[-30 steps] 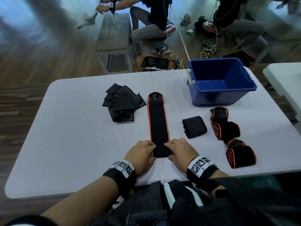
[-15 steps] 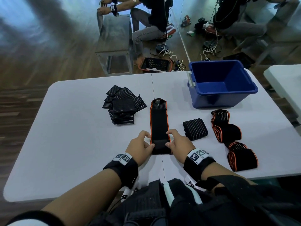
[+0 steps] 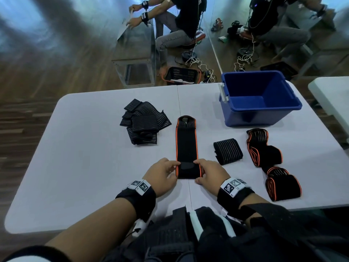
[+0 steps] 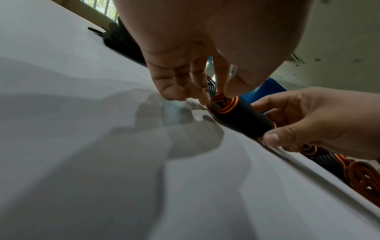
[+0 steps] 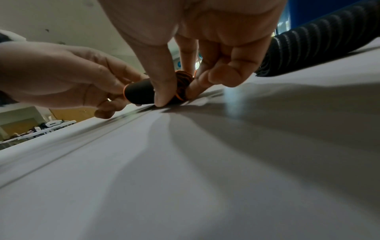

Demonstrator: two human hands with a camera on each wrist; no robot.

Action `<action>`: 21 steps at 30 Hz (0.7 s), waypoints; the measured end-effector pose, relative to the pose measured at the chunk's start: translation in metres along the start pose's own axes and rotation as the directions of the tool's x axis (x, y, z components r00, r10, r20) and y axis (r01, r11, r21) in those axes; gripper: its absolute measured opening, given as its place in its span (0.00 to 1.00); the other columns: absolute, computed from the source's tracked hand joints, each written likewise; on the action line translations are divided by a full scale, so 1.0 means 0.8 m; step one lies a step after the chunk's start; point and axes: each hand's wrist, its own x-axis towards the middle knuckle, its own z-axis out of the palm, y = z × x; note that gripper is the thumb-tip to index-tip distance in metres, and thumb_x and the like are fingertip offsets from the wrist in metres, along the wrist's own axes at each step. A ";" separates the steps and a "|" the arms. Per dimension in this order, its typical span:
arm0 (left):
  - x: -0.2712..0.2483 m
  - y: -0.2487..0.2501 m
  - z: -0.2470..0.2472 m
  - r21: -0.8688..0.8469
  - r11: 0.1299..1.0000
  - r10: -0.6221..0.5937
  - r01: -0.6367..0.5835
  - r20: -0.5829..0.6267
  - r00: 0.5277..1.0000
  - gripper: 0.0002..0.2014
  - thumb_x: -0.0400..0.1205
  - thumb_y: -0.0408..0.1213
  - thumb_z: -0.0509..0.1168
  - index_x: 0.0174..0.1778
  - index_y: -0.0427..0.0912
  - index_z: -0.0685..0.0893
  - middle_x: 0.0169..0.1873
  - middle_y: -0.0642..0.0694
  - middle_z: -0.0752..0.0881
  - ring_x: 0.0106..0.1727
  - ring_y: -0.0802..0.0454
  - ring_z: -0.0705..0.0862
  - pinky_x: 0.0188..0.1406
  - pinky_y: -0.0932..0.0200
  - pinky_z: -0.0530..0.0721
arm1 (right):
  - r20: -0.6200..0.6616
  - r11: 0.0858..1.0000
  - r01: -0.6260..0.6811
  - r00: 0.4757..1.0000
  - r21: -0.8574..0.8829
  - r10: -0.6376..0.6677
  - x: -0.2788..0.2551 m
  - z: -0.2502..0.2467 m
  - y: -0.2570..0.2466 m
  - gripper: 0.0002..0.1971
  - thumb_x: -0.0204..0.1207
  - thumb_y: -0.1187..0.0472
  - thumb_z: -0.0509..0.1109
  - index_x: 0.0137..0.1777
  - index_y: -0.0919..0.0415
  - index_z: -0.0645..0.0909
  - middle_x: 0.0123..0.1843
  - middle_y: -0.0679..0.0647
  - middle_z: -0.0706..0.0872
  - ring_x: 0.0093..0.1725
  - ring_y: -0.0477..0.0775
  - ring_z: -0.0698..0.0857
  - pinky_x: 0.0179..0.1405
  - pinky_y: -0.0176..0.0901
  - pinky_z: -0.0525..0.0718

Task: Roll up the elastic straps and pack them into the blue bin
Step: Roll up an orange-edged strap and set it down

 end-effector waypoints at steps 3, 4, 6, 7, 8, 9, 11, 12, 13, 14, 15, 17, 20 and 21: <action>0.001 -0.005 -0.001 0.019 1.000 0.011 -0.011 0.043 0.999 0.29 0.77 0.38 0.69 0.76 0.56 0.78 0.50 0.55 0.77 0.47 0.60 0.81 0.55 0.65 0.79 | 0.006 0.999 -0.012 1.000 0.036 0.012 0.002 -0.003 0.002 0.30 0.74 0.52 0.76 0.76 0.48 0.74 0.57 0.51 0.86 0.57 0.52 0.83 0.59 0.45 0.81; 0.003 -0.006 0.000 0.028 1.000 0.004 -0.005 0.037 0.999 0.29 0.78 0.39 0.71 0.77 0.57 0.77 0.49 0.56 0.76 0.46 0.59 0.80 0.54 0.64 0.79 | 0.007 0.998 -0.013 1.000 0.063 0.013 0.001 -0.004 0.002 0.29 0.75 0.52 0.75 0.76 0.48 0.75 0.56 0.50 0.86 0.55 0.51 0.83 0.57 0.44 0.81; 0.007 -0.006 0.003 0.039 0.999 -0.012 0.011 0.016 1.000 0.28 0.80 0.43 0.71 0.78 0.58 0.76 0.46 0.57 0.75 0.44 0.60 0.79 0.50 0.64 0.76 | 0.005 0.989 -0.033 0.999 0.145 0.032 0.000 -0.006 0.003 0.26 0.76 0.52 0.74 0.75 0.47 0.76 0.53 0.48 0.86 0.53 0.49 0.84 0.53 0.42 0.80; 0.009 -0.005 0.004 0.042 0.999 -0.022 0.022 0.003 1.000 0.27 0.81 0.45 0.70 0.78 0.58 0.76 0.44 0.57 0.75 0.43 0.59 0.78 0.49 0.64 0.75 | 0.005 0.983 -0.045 0.999 0.176 0.045 -0.001 -0.007 0.002 0.25 0.77 0.51 0.73 0.75 0.47 0.76 0.53 0.48 0.86 0.53 0.50 0.84 0.53 0.42 0.80; 0.012 -0.003 0.006 0.039 0.999 -0.035 0.035 -0.008 0.999 0.25 0.83 0.46 0.69 0.77 0.57 0.76 0.44 0.55 0.76 0.43 0.57 0.79 0.48 0.63 0.74 | 0.004 0.981 -0.053 0.999 0.189 0.053 0.000 -0.008 0.002 0.23 0.78 0.51 0.71 0.74 0.47 0.77 0.54 0.49 0.87 0.53 0.51 0.84 0.54 0.44 0.81; 0.014 -0.001 0.006 0.028 0.998 -0.048 0.049 -0.018 0.999 0.24 0.84 0.46 0.68 0.77 0.57 0.77 0.44 0.53 0.79 0.44 0.54 0.80 0.48 0.61 0.75 | 0.004 0.981 -0.058 0.998 0.186 0.058 0.001 -0.008 0.001 0.21 0.80 0.49 0.70 0.73 0.48 0.78 0.55 0.50 0.88 0.54 0.52 0.85 0.55 0.45 0.82; 0.018 0.004 0.004 -0.004 0.997 -0.078 0.078 -0.013 0.997 0.19 0.85 0.45 0.67 0.72 0.55 0.81 0.47 0.48 0.84 0.48 0.50 0.82 0.49 0.57 0.77 | 0.002 0.981 -0.067 0.998 0.184 0.068 0.004 -0.008 0.000 0.17 0.82 0.46 0.66 0.68 0.50 0.80 0.54 0.51 0.88 0.53 0.53 0.85 0.55 0.48 0.84; 0.018 0.007 0.002 -0.018 0.996 -0.091 0.091 -0.004 0.996 0.15 0.85 0.46 0.66 0.67 0.53 0.84 0.47 0.47 0.86 0.49 0.49 0.83 0.49 0.56 0.78 | -0.001 0.977 -0.073 0.997 0.199 0.075 0.006 -0.008 0.000 0.15 0.83 0.46 0.65 0.64 0.52 0.81 0.52 0.52 0.88 0.51 0.54 0.86 0.53 0.49 0.85; 0.018 0.010 0.001 -0.031 0.994 -0.107 0.107 0.007 0.994 0.10 0.85 0.46 0.65 0.60 0.52 0.86 0.45 0.47 0.87 0.48 0.48 0.84 0.47 0.56 0.80 | -0.005 0.973 -0.078 0.997 0.217 0.081 0.007 -0.009 0.000 0.15 0.84 0.45 0.64 0.59 0.54 0.83 0.49 0.53 0.89 0.49 0.54 0.86 0.52 0.50 0.85; 0.017 0.012 0.000 -0.039 0.992 -0.123 0.124 0.022 0.992 0.07 0.86 0.47 0.65 0.53 0.51 0.86 0.41 0.48 0.87 0.45 0.49 0.84 0.43 0.56 0.79 | -0.005 0.968 -0.083 0.996 0.235 0.087 0.009 -0.009 0.000 0.15 0.84 0.45 0.63 0.54 0.56 0.83 0.46 0.54 0.89 0.47 0.56 0.86 0.50 0.51 0.86; 0.016 0.013 0.000 -0.040 0.990 -0.138 0.139 0.032 0.990 0.08 0.86 0.49 0.64 0.46 0.50 0.84 0.38 0.49 0.86 0.42 0.49 0.84 0.39 0.57 0.78 | 0.000 0.965 -0.089 0.996 0.248 0.092 0.009 -0.010 -0.001 0.17 0.85 0.45 0.62 0.48 0.57 0.83 0.44 0.55 0.89 0.45 0.57 0.87 0.49 0.52 0.86; 0.015 0.014 0.001 -0.033 0.983 -0.177 0.179 0.049 0.983 0.15 0.86 0.50 0.63 0.41 0.45 0.83 0.36 0.46 0.87 0.40 0.49 0.84 0.36 0.57 0.76 | 0.020 0.962 -0.104 0.995 0.251 0.102 0.010 -0.012 -0.002 0.20 0.85 0.44 0.61 0.39 0.58 0.81 0.39 0.57 0.87 0.41 0.58 0.86 0.46 0.52 0.84; 0.015 0.015 0.001 -0.037 0.974 -0.219 0.223 0.091 0.971 0.19 0.87 0.52 0.62 0.39 0.42 0.86 0.37 0.42 0.89 0.41 0.45 0.86 0.39 0.55 0.78 | 0.044 0.973 -0.142 0.990 0.181 0.136 0.011 -0.013 -0.008 0.25 0.86 0.43 0.58 0.30 0.57 0.74 0.31 0.55 0.80 0.34 0.57 0.79 0.38 0.48 0.77; 0.015 0.016 0.001 -0.034 0.971 -0.230 0.235 0.112 0.967 0.21 0.87 0.53 0.61 0.37 0.42 0.86 0.37 0.41 0.90 0.40 0.45 0.86 0.40 0.55 0.79 | 0.052 0.974 -0.159 0.987 0.159 0.152 0.011 -0.014 -0.010 0.27 0.87 0.43 0.57 0.29 0.58 0.73 0.30 0.55 0.79 0.33 0.57 0.78 0.37 0.47 0.75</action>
